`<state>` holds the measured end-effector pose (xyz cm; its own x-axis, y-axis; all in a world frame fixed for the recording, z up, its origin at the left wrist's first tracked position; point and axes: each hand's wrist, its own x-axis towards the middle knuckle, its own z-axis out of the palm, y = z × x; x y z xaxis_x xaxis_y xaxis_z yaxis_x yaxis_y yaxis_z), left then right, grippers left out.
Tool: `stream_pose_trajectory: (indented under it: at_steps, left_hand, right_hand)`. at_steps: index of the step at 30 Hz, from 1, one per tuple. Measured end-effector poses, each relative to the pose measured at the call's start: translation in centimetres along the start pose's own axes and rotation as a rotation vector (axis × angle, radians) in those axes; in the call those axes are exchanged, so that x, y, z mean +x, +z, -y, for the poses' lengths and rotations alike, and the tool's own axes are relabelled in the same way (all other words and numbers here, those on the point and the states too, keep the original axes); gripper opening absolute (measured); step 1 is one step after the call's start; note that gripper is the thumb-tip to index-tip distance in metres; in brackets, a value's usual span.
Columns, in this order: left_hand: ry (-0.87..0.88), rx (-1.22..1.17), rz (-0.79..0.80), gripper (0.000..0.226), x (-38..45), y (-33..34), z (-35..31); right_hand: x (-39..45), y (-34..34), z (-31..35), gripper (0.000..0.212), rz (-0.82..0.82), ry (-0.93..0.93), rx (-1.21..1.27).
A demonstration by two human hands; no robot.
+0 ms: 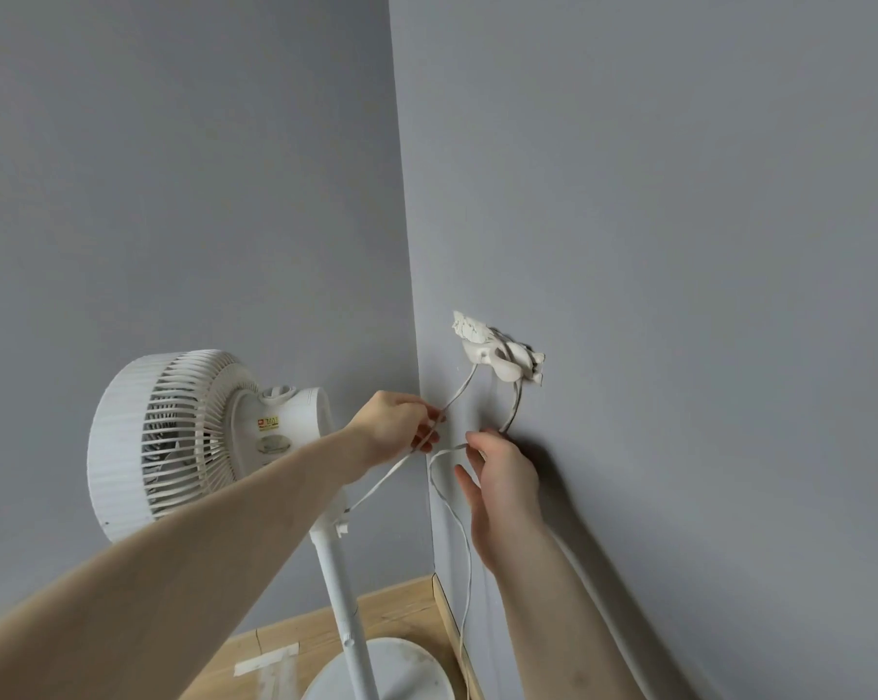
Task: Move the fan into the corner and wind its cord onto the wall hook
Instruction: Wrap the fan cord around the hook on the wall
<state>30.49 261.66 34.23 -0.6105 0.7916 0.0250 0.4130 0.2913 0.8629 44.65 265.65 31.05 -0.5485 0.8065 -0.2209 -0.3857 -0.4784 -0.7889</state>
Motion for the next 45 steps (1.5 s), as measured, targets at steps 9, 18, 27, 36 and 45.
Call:
stream_pose_trajectory:
  at_steps: [9, 18, 27, 36, 45]
  left_hand:
    - [-0.127, 0.019, 0.075, 0.037, 1.9, 0.7, 1.2]
    - [-0.061, -0.257, -0.030, 0.047, 4.2, 1.2, -1.6]
    - [0.123, -0.263, -0.233, 0.047, 6.1, -0.3, -7.1]
    - [0.274, 0.117, -0.567, 0.017, 4.6, -3.8, -12.4]
    - [0.265, 0.375, -0.550, 0.018, 3.2, -3.8, -14.6]
  right_hand:
    - [2.0, 1.3, 0.2, 0.026, 0.023, -0.031, -0.119]
    - [1.0, 0.9, 0.8, 0.046, 0.031, -0.124, -0.160]
    - [-1.8, 0.6, 0.3, 0.048, -0.002, -0.205, -0.174]
    - [-3.3, 0.6, 1.1, 0.037, -0.033, -0.246, -0.094]
    - [-5.1, 0.3, 1.4, 0.038, -0.071, -0.245, -0.088]
